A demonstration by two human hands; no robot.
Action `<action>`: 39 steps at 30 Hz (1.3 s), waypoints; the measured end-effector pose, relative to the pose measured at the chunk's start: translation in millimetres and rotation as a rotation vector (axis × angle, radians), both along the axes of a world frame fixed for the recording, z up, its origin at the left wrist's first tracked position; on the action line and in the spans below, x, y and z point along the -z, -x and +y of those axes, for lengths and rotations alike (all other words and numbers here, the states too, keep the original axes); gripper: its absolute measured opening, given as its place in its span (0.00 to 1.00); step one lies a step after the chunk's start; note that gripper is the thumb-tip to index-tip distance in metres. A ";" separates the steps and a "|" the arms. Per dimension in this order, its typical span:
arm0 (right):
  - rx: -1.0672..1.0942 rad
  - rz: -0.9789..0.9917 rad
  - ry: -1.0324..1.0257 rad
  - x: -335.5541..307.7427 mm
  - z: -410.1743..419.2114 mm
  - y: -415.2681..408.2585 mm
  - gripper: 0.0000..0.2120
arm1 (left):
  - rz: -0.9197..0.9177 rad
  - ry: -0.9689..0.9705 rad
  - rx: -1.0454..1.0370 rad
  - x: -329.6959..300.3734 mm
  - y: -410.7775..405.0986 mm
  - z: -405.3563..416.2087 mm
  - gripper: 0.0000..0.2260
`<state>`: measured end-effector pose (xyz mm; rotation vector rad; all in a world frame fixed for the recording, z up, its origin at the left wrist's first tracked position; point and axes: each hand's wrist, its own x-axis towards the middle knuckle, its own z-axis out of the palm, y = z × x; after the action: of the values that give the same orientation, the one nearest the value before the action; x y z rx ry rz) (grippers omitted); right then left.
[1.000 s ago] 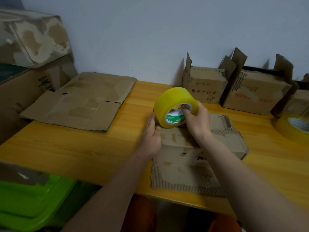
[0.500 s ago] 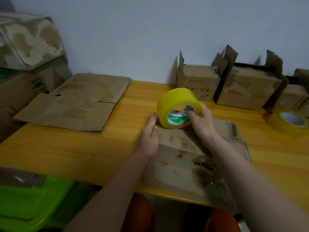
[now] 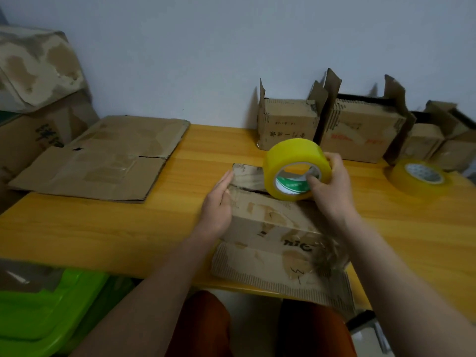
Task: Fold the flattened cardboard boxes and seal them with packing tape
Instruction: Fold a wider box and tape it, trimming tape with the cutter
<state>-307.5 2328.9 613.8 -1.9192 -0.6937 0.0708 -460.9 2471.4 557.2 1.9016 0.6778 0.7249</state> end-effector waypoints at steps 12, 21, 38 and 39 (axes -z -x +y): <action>-0.037 0.002 -0.008 -0.2 1.2 4.8 0.18 | 0.838 -0.743 0.280 -28.6 -10.1 -1.0 0.61; 0.057 -0.090 0.056 -8.1 -31.4 -27.5 0.31 | 0.832 -0.747 0.233 -25.7 -14.4 -5.5 0.57; 0.170 -0.012 -0.019 -1.3 -54.3 -65.0 0.04 | 0.852 -0.768 0.202 -26.1 -14.8 -8.1 0.58; 0.177 -0.013 -0.037 -0.9 -55.1 -66.6 0.04 | 0.850 -0.771 0.202 -26.0 -15.3 -7.4 0.58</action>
<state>-240.9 2273.8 614.7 -1.9386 -0.5278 -0.0647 -445.6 2464.1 583.2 2.9854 0.7429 -0.0289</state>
